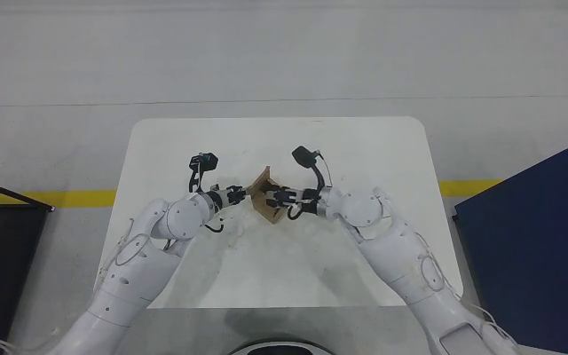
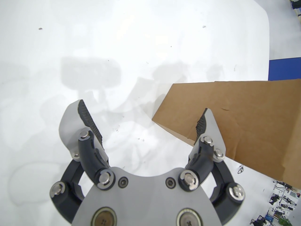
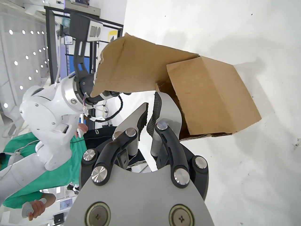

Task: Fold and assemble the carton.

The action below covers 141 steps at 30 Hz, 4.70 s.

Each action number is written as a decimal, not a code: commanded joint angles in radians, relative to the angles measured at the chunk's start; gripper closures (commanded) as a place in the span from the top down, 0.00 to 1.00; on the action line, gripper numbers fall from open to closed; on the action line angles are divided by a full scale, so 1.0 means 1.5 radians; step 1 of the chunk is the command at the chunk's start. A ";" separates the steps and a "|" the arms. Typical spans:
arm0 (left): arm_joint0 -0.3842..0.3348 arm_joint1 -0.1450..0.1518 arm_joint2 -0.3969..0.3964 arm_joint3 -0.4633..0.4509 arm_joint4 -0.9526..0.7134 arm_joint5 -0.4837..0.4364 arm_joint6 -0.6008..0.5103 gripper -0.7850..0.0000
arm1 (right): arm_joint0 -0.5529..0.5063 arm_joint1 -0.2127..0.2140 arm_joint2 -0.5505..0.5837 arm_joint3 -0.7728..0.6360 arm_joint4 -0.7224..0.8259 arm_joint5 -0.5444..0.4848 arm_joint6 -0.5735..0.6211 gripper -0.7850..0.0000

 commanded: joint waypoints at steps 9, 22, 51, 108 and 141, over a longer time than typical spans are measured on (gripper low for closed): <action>0.000 0.000 0.000 0.000 0.000 0.000 0.000 1.00 | 0.036 -0.013 0.020 0.150 0.221 -0.091 0.048 0.00; 0.000 0.000 0.000 0.000 0.000 0.000 0.000 1.00 | 0.094 -0.034 -0.037 0.260 0.235 -0.049 0.049 0.00; 0.000 0.000 0.000 0.000 0.000 0.000 0.000 1.00 | 0.079 -0.032 -0.023 0.272 0.265 -0.111 0.080 0.00; -0.034 -0.012 0.028 0.017 -0.006 -0.013 -0.055 1.00 | -0.205 0.027 0.140 -0.150 0.048 -0.096 -0.076 0.00; -0.036 -0.011 -0.005 0.016 -0.032 -0.046 -0.065 1.00 | -0.148 0.022 0.084 -0.135 -0.015 0.021 -0.092 0.00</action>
